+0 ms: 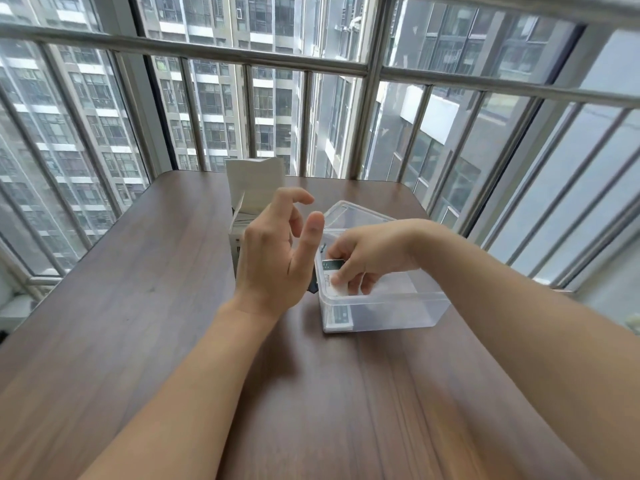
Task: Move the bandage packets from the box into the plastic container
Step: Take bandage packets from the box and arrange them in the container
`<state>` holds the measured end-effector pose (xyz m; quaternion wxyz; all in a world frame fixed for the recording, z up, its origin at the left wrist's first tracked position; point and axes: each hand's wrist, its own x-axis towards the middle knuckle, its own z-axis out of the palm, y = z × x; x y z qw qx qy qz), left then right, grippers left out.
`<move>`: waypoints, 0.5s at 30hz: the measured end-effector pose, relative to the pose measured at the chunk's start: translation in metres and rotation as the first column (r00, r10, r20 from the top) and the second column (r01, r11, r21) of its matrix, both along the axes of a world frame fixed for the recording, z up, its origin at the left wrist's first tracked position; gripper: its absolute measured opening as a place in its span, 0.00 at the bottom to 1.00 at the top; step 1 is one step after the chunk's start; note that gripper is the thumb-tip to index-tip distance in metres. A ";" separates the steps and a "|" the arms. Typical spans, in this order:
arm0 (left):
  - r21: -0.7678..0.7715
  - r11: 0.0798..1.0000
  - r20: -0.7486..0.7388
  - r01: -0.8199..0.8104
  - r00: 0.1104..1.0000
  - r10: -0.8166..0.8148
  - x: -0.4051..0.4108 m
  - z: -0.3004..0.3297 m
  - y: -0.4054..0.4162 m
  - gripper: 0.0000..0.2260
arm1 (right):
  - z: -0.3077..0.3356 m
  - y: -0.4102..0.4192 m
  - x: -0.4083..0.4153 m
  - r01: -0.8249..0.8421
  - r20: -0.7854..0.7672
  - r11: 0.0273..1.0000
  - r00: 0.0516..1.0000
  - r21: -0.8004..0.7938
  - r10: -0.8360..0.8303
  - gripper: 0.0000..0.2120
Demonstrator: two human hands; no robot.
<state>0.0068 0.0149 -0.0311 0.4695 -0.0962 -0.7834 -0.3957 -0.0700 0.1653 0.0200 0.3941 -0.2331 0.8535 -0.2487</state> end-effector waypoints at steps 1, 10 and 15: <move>0.008 1.000 -0.001 0.004 1.000 -0.004 0.000 0.000 -0.001 0.29 | -0.002 -0.002 0.003 0.012 -0.031 1.000 0.999 0.029 -0.011 0.03; 0.014 1.000 -0.026 -0.003 1.000 0.004 -0.001 0.000 0.002 0.27 | 0.000 0.001 0.041 0.056 -0.475 0.982 0.879 0.182 0.037 0.24; 0.030 1.000 -0.081 0.005 0.997 -0.002 0.000 0.002 -0.001 0.26 | 0.001 0.001 0.039 0.207 -0.322 0.978 0.925 -0.014 -0.201 0.27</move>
